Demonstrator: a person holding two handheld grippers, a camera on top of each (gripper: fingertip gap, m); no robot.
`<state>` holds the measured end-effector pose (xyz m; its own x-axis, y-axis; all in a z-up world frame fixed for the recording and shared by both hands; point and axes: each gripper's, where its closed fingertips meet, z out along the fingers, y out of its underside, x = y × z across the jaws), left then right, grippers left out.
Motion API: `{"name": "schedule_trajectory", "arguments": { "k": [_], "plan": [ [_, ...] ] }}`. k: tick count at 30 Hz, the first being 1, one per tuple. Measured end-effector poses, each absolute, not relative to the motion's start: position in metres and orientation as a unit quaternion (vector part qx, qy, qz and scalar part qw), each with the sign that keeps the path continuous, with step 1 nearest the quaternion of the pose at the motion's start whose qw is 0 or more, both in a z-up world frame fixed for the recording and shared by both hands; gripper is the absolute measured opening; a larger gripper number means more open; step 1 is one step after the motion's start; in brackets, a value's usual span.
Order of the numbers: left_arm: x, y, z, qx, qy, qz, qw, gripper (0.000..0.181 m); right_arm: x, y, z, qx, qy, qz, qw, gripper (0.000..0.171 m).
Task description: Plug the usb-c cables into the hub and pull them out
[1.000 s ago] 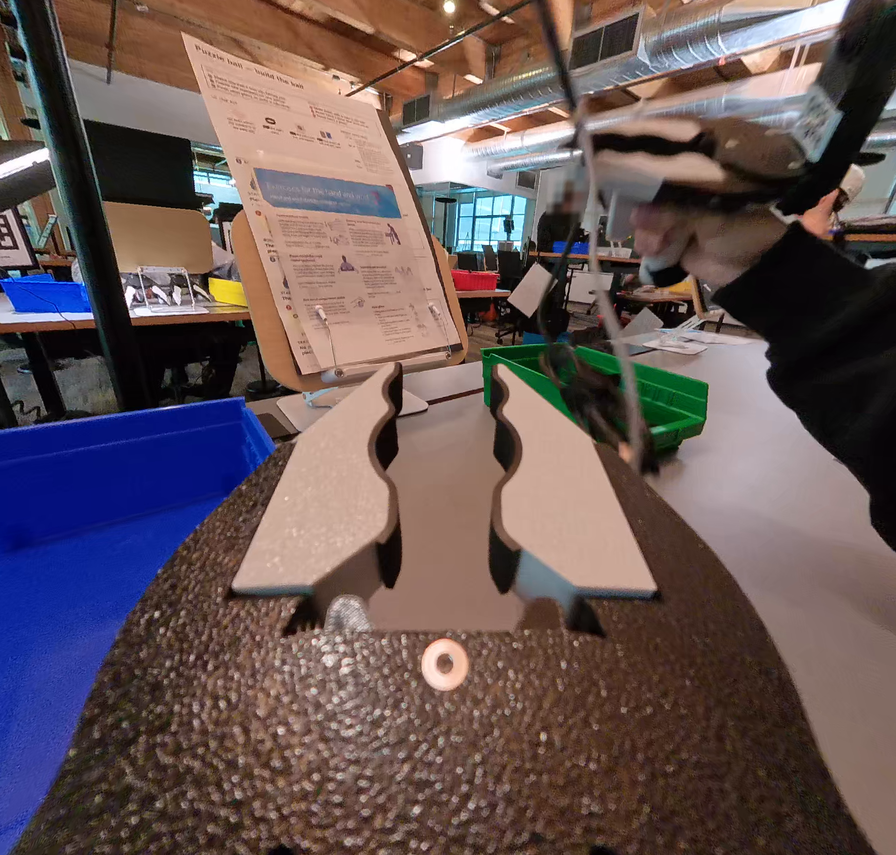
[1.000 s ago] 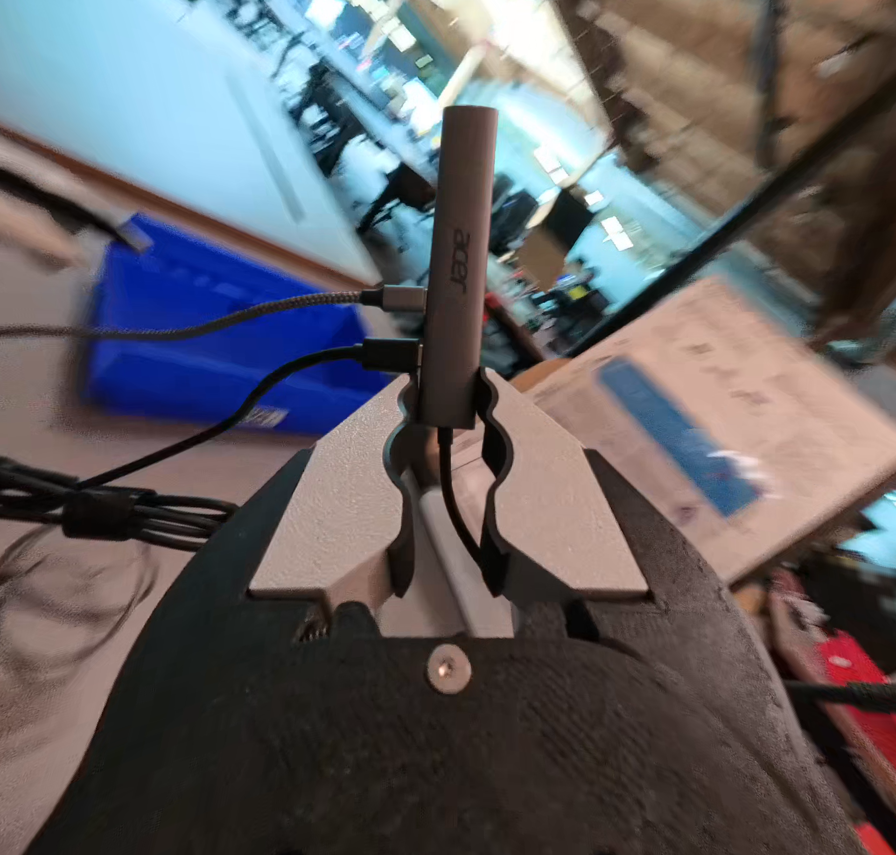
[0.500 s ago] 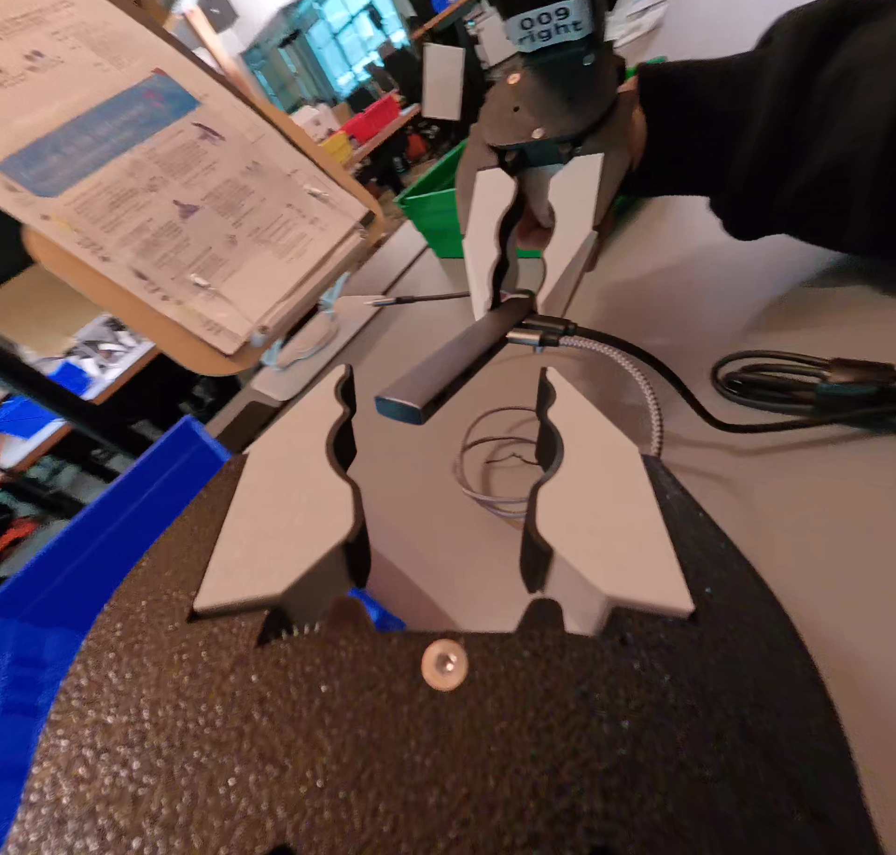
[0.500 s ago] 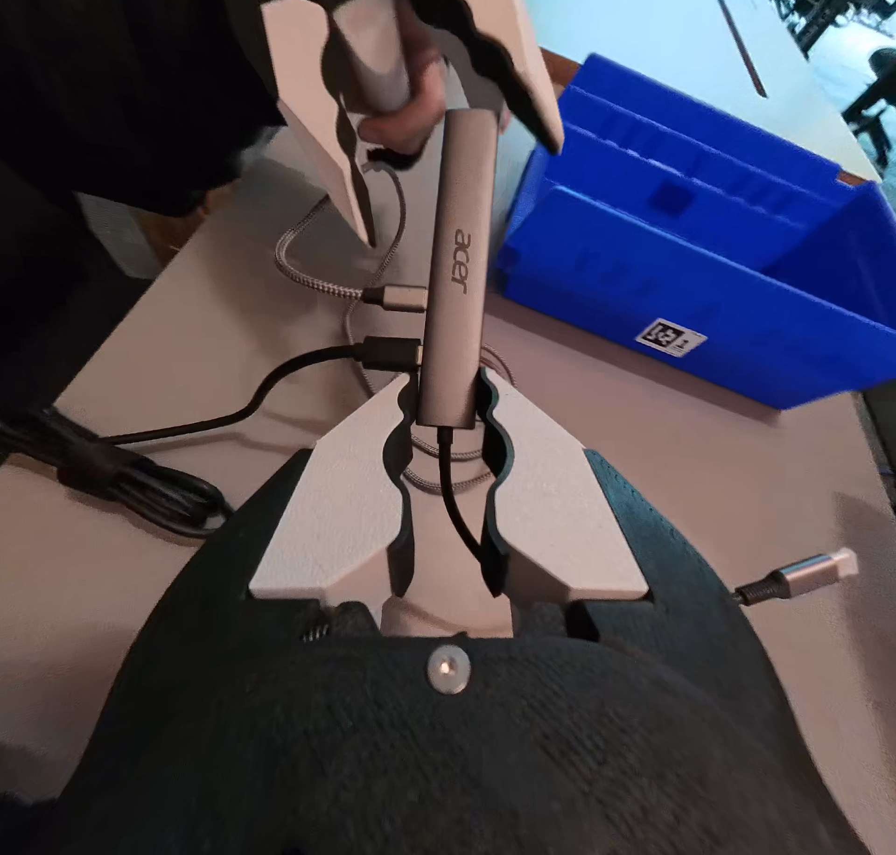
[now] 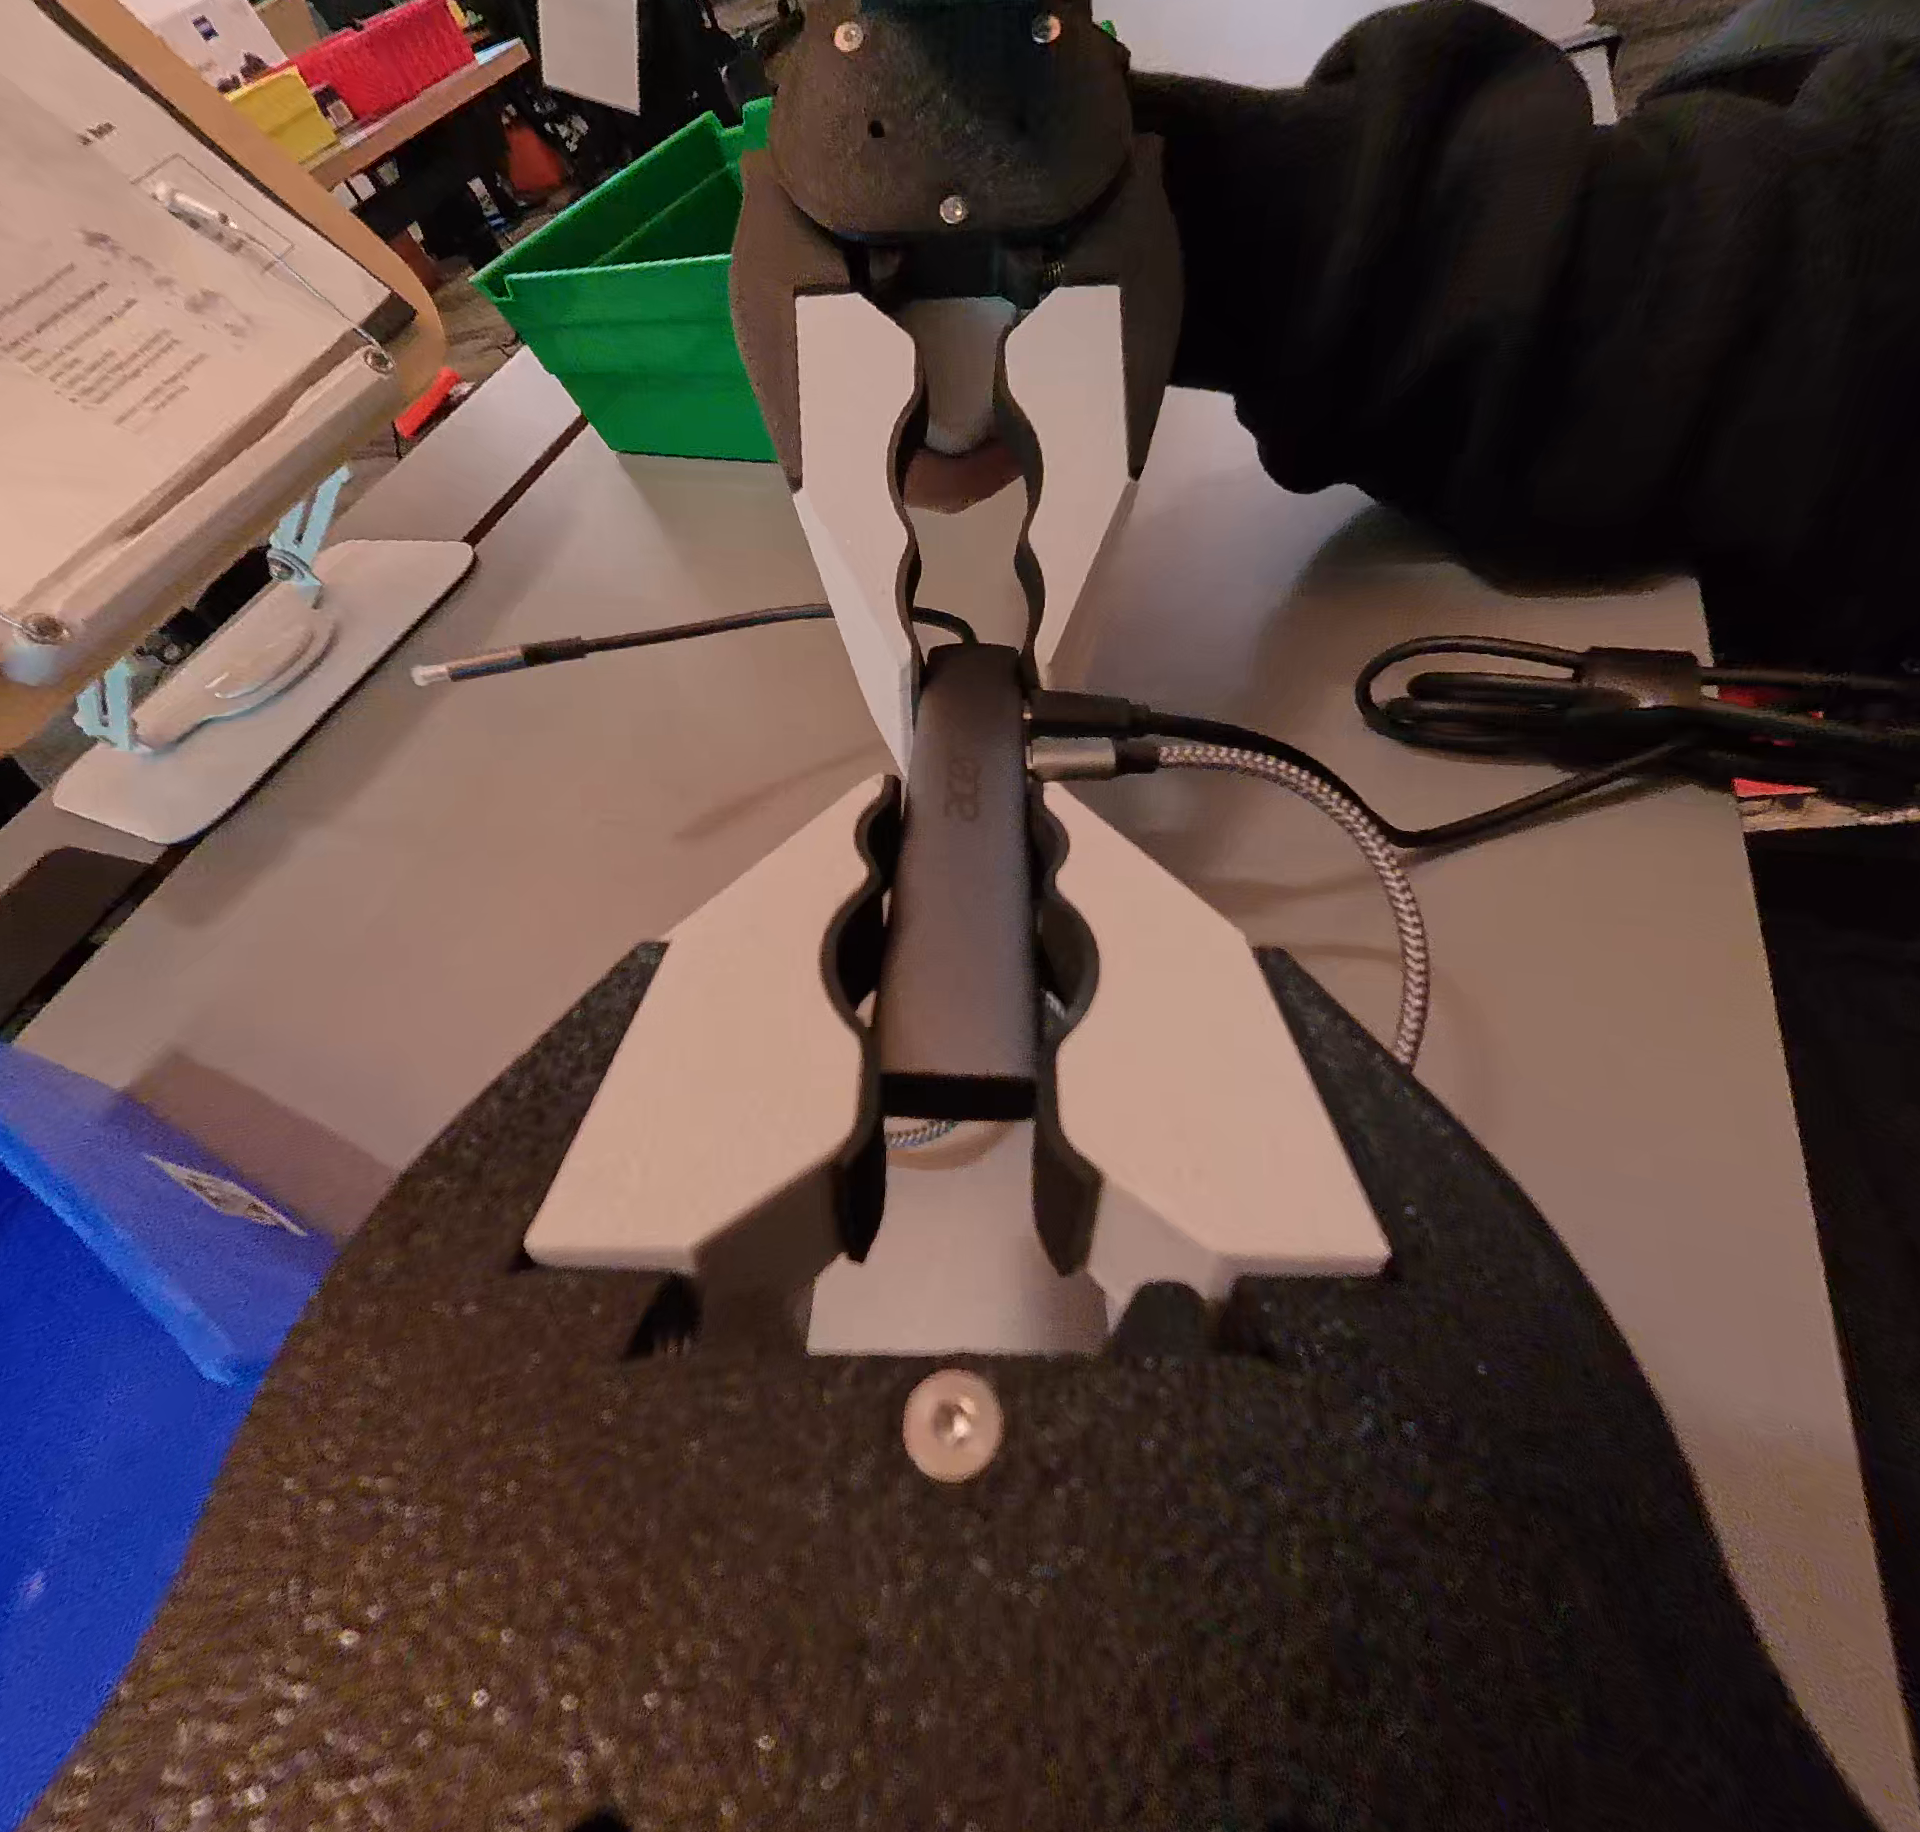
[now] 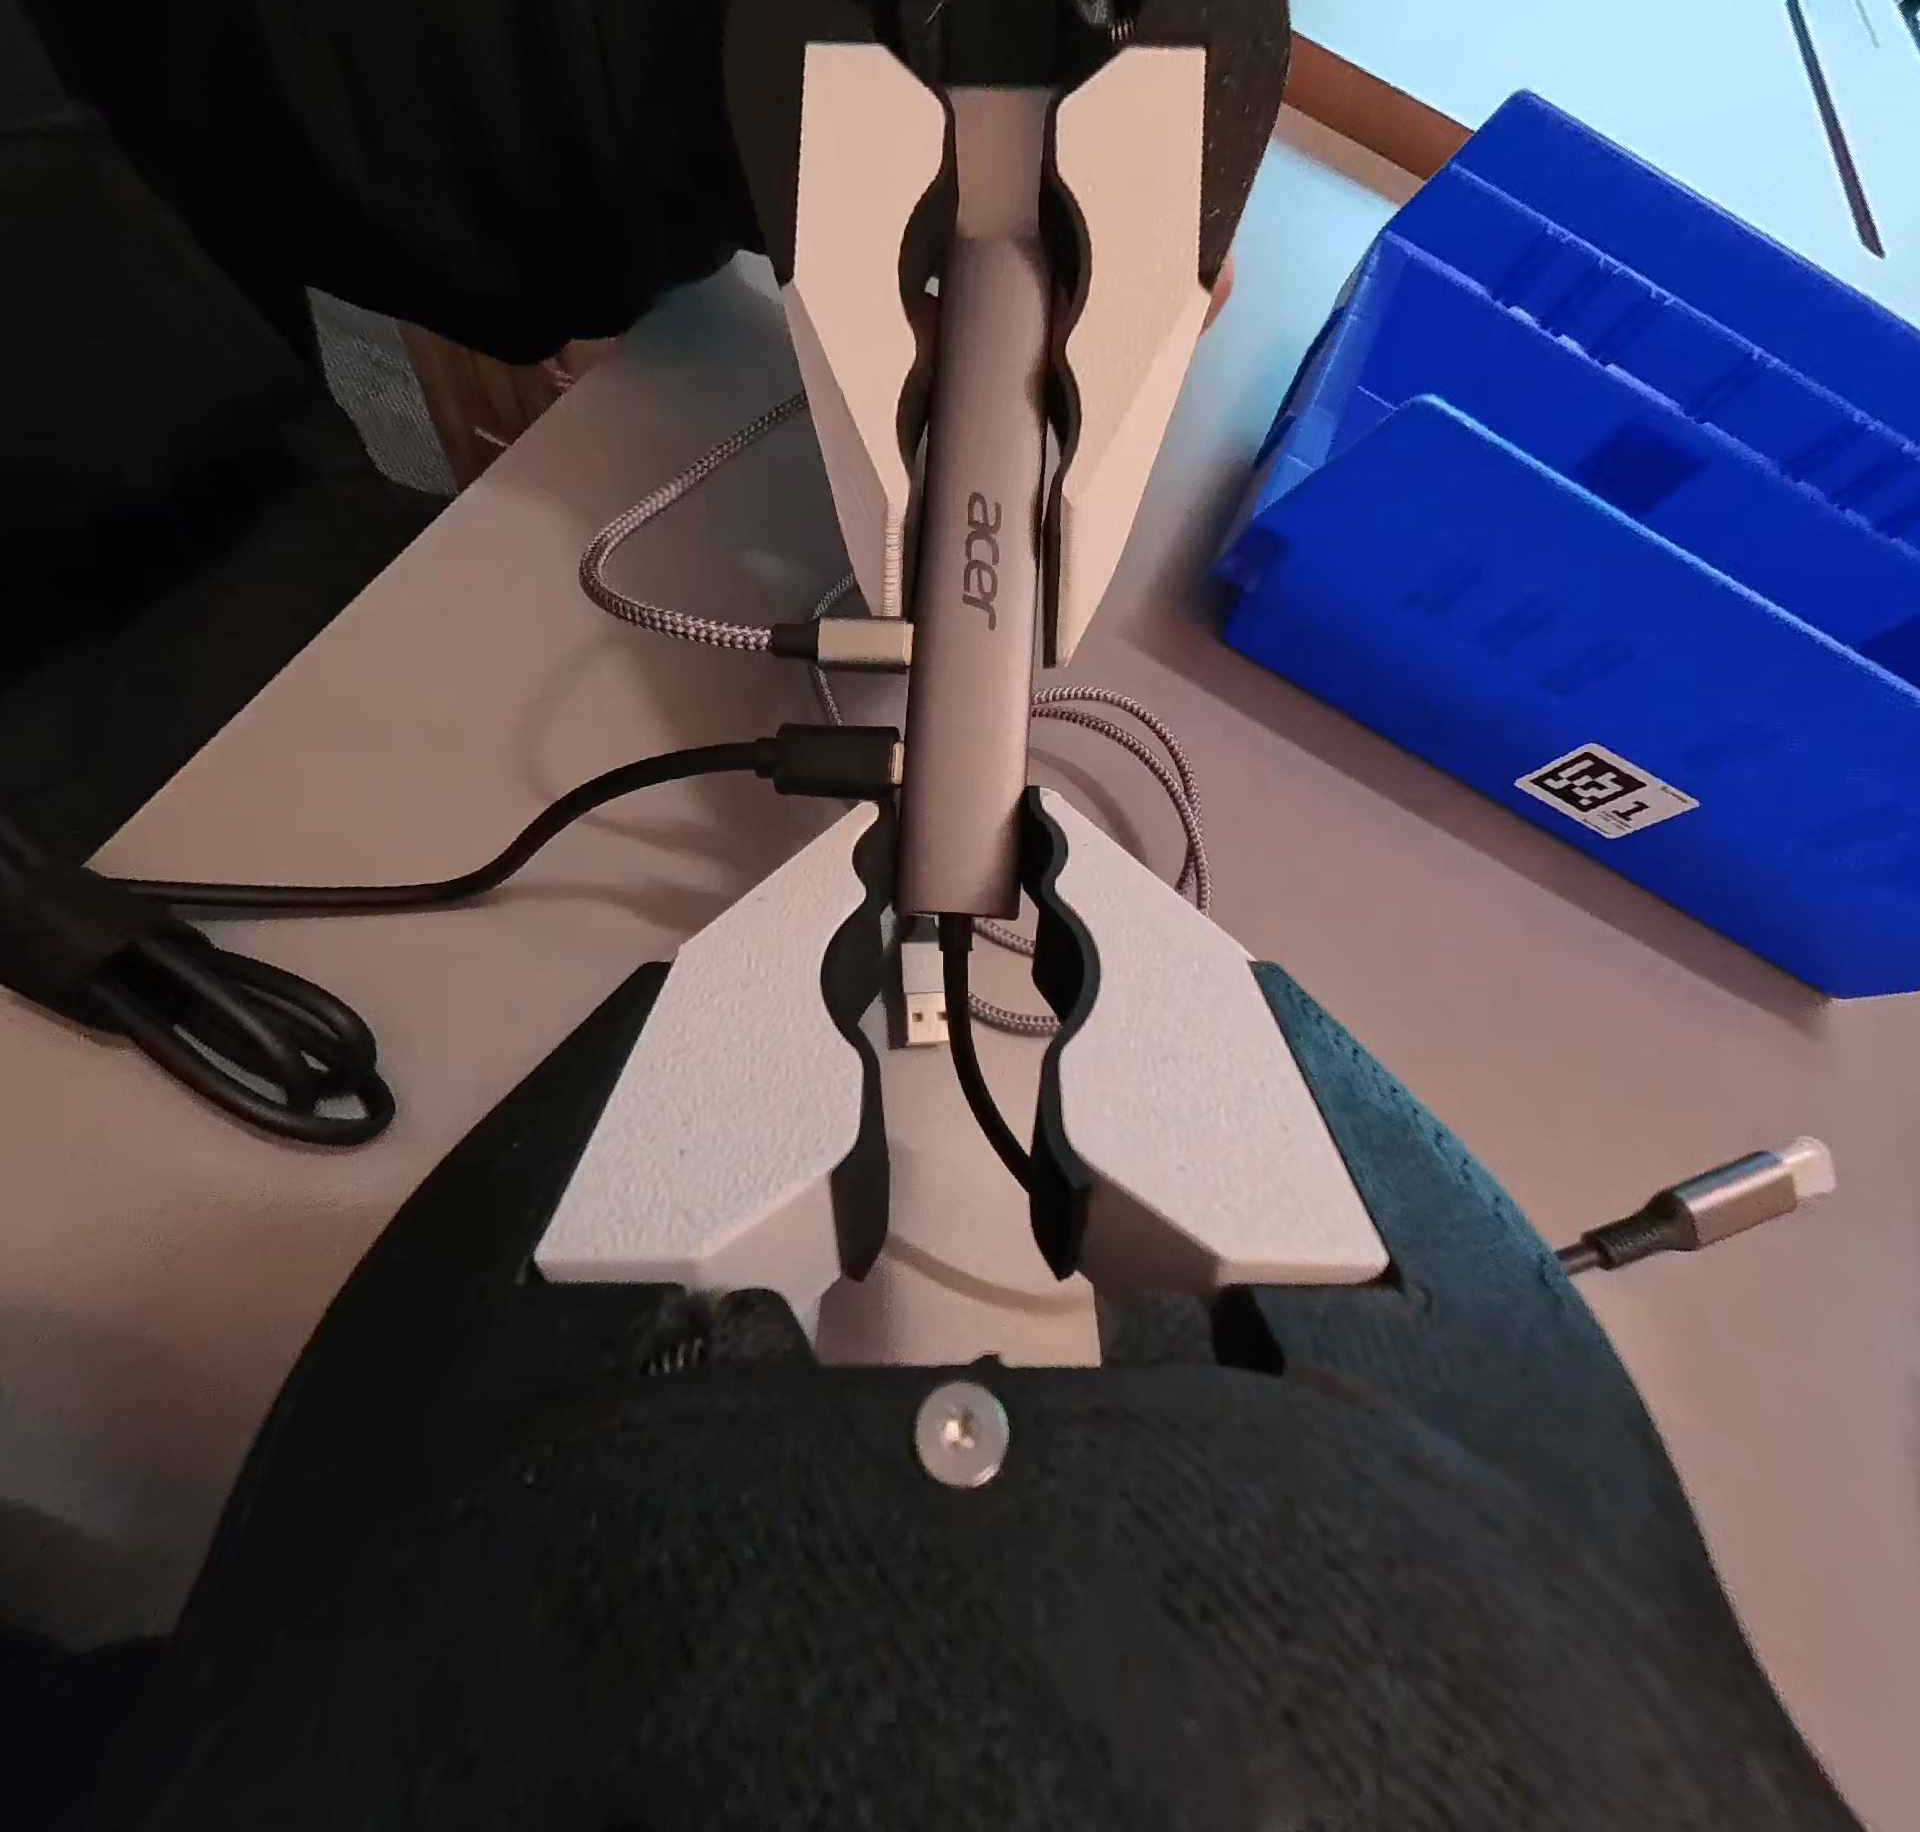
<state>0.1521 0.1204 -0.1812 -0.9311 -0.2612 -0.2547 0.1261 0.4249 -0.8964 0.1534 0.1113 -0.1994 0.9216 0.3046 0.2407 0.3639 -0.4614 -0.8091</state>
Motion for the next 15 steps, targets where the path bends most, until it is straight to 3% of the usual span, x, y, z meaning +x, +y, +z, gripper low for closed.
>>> {"name": "schedule_trajectory", "arguments": {
  "k": [10, 15],
  "plan": [
    [0.151, 0.111, -0.187, -0.054, 0.824, -0.543, 0.153, 0.021, 0.152, 0.102, -0.204, -0.846, -0.171, 0.019, 0.506, 0.022],
    [0.177, 0.119, -0.183, -0.134, 0.803, -0.554, 0.176, 0.021, 0.200, 0.092, -0.179, -0.825, -0.040, -0.076, 0.559, 0.056]
  ]
}}
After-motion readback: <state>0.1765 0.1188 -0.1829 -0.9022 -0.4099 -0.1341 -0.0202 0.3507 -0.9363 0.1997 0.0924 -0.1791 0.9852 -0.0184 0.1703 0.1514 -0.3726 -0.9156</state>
